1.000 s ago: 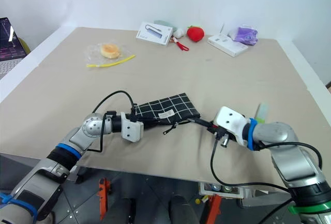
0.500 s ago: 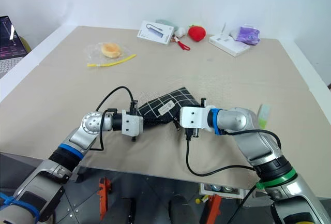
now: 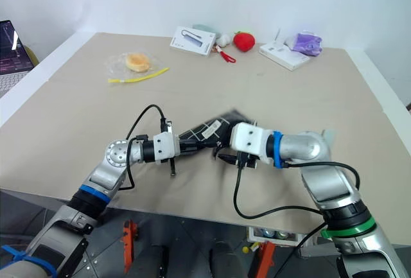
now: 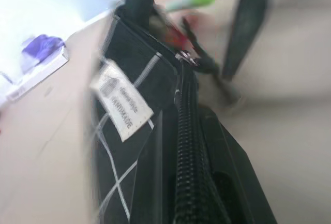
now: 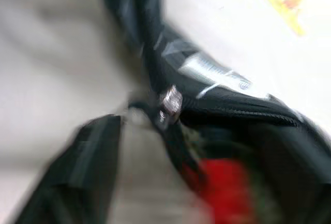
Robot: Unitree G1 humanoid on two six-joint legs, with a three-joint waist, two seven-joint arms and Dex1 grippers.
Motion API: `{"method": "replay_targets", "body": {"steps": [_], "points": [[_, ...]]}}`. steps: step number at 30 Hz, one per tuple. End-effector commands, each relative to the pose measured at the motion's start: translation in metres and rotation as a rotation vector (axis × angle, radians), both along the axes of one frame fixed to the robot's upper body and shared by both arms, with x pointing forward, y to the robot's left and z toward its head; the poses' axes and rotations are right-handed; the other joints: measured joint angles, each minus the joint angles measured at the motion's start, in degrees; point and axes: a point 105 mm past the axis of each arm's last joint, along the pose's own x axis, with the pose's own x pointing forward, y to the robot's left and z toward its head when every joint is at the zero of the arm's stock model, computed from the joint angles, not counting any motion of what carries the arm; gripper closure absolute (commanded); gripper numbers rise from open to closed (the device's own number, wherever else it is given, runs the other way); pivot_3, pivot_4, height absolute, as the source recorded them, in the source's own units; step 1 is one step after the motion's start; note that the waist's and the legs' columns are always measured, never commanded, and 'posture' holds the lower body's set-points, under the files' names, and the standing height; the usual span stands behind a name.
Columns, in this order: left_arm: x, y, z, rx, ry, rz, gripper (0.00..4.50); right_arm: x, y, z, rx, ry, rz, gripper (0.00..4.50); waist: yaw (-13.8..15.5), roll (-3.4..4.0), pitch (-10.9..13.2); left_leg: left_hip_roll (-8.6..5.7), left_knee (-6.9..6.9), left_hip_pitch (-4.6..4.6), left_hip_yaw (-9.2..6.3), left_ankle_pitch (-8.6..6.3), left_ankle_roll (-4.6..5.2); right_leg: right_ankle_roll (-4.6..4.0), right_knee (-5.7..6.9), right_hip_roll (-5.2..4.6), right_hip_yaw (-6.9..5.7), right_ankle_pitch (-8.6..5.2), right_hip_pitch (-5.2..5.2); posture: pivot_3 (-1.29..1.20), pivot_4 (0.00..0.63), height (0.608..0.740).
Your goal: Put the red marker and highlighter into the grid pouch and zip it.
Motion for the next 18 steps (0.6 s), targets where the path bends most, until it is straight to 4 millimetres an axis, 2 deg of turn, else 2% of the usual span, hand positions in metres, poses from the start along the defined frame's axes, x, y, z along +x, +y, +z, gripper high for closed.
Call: {"method": "replay_targets", "body": {"steps": [1,3,5,8,10,13,18], "points": [[0.000,0.001,0.014,-0.044,-0.012,0.006,4.50,-0.014,-0.014,0.052,0.269,-0.009,-0.073,0.08,0.0,0.00,0.0,0.00,0.00,0.00,-0.02,0.00,0.00,-0.01,0.00,0.00,-0.02,0.01,0.02,0.00,0.150,0.733],[0.000,0.001,0.013,-0.043,-0.007,0.006,4.50,-0.007,-0.040,0.064,0.369,-0.036,-0.262,0.08,0.0,0.00,0.0,0.01,0.00,0.03,-0.04,0.00,0.00,-0.02,-0.01,0.01,-0.05,0.01,0.06,0.00,0.150,0.733],[0.000,0.001,0.013,-0.045,0.001,0.008,4.50,0.003,-0.067,0.061,0.422,-0.053,-0.473,0.08,0.0,0.00,0.0,0.01,0.00,0.02,-0.04,0.00,0.00,-0.04,-0.01,0.01,-0.05,0.03,0.06,0.00,0.150,0.733],[0.001,0.000,0.014,-0.059,0.018,0.008,4.50,0.013,-0.108,0.039,0.503,0.011,-0.815,0.08,0.1,-0.03,0.0,0.02,0.03,0.02,-0.04,0.01,-0.01,-0.05,-0.01,0.01,-0.06,0.03,0.06,0.00,0.150,0.733],[0.001,-0.003,0.014,-0.069,0.028,0.006,4.50,0.011,-0.137,0.013,0.532,0.065,-1.083,0.08,0.0,0.00,-0.1,0.01,0.02,0.02,0.00,0.02,-0.02,-0.06,0.00,0.01,-0.01,0.05,0.02,0.00,0.150,0.733],[0.001,-0.005,0.014,-0.079,0.039,0.002,4.50,0.002,-0.161,-0.016,0.540,0.112,-1.319,0.08,0.1,0.02,-0.1,0.01,-0.05,0.01,-0.01,0.02,-0.03,-0.08,0.00,0.02,0.00,0.05,-0.01,0.00,0.150,0.733],[0.000,-0.009,0.013,-0.078,0.041,-0.012,4.50,-0.003,-0.188,-0.040,0.505,0.066,-1.520,0.08,-0.1,0.15,-0.1,0.00,-0.09,0.00,0.08,0.02,-0.03,-0.05,-0.01,0.01,0.07,0.02,-0.05,0.00,0.150,0.733]]}}
